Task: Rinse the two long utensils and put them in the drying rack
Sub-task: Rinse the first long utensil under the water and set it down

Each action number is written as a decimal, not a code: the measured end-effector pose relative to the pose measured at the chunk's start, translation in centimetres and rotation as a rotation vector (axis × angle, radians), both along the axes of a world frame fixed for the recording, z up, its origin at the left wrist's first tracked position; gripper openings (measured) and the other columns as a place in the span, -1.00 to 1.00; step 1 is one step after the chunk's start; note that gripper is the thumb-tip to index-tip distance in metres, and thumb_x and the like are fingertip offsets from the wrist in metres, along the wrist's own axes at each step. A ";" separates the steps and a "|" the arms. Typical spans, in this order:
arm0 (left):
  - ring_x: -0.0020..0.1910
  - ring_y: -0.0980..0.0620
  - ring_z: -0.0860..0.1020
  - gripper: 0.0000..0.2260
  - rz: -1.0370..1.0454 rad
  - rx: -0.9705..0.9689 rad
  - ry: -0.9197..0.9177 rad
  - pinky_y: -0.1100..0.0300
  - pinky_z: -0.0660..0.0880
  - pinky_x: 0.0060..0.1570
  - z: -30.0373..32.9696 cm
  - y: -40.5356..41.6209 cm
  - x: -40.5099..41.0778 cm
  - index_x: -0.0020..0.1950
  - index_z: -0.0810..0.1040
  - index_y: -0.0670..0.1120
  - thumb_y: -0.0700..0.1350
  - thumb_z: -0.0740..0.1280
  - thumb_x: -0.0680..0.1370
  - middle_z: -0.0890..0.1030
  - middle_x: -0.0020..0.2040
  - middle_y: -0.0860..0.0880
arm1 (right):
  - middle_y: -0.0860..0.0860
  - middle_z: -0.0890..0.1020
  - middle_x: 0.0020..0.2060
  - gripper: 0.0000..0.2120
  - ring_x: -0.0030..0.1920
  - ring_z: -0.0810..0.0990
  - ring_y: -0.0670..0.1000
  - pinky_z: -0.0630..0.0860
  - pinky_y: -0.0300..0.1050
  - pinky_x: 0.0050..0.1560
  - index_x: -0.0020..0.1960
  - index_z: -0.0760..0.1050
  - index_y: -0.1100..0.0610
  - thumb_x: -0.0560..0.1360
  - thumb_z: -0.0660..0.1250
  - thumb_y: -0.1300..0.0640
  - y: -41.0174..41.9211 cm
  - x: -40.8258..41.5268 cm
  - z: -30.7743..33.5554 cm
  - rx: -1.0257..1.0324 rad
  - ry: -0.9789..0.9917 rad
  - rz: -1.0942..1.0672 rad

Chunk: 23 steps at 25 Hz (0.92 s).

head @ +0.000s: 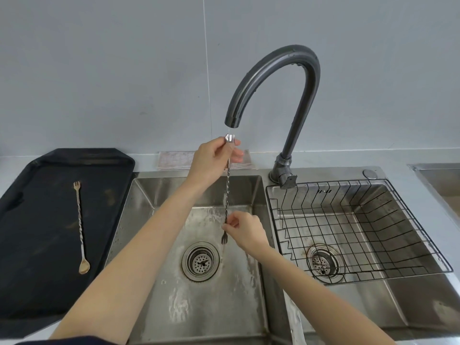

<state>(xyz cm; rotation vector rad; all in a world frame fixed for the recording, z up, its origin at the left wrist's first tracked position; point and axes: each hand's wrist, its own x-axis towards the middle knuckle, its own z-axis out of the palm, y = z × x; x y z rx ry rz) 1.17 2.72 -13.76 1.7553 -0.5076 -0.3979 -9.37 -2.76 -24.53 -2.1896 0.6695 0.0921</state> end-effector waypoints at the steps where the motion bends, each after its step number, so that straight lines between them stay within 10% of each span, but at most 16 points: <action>1: -0.20 0.11 0.62 -0.83 -0.003 -0.018 0.031 0.17 0.52 0.04 -0.2 0.1 0.0 0.04 0.55 -0.14 -0.17 0.17 0.59 0.63 -0.12 -0.07 | 0.10 0.68 -0.03 -0.83 0.02 0.61 0.08 0.57 -0.02 0.07 0.01 0.57 0.19 0.50 0.33 0.12 0.0 0.1 0.2 -0.005 -0.004 0.003; 15: -0.31 0.28 0.60 -0.89 0.033 -0.031 0.019 0.47 0.53 -0.23 -0.9 0.5 0.1 -0.03 0.57 -0.07 -0.16 0.25 0.55 0.62 -0.24 0.09 | 0.06 0.68 -0.15 -0.86 -0.14 0.61 0.02 0.55 -0.09 -0.03 -0.06 0.60 0.17 0.52 0.27 0.18 -0.4 0.4 0.9 0.042 -0.068 0.030; 19: -0.31 0.21 0.58 -0.90 0.073 0.004 0.206 0.38 0.54 -0.26 -2.9 1.5 -0.1 -0.01 0.53 -0.09 -0.22 0.24 0.55 0.61 -0.24 0.05 | -0.01 0.63 -0.30 -0.84 -0.44 0.52 -0.32 0.41 -0.53 -0.31 0.02 0.57 0.20 0.52 0.28 0.16 -1.5 0.8 3.3 0.084 -0.163 0.088; 23: -0.38 0.23 0.62 -0.90 0.144 -0.057 0.574 0.34 0.55 -0.20 -4.9 2.6 0.0 -0.07 0.54 -0.14 -0.21 0.23 0.56 0.62 -0.21 0.02 | -0.11 0.62 -0.41 -0.86 -0.51 0.51 -0.33 0.43 -0.45 -0.36 0.04 0.49 0.08 0.48 0.34 0.17 -3.2 1.1 5.1 0.294 -0.190 0.027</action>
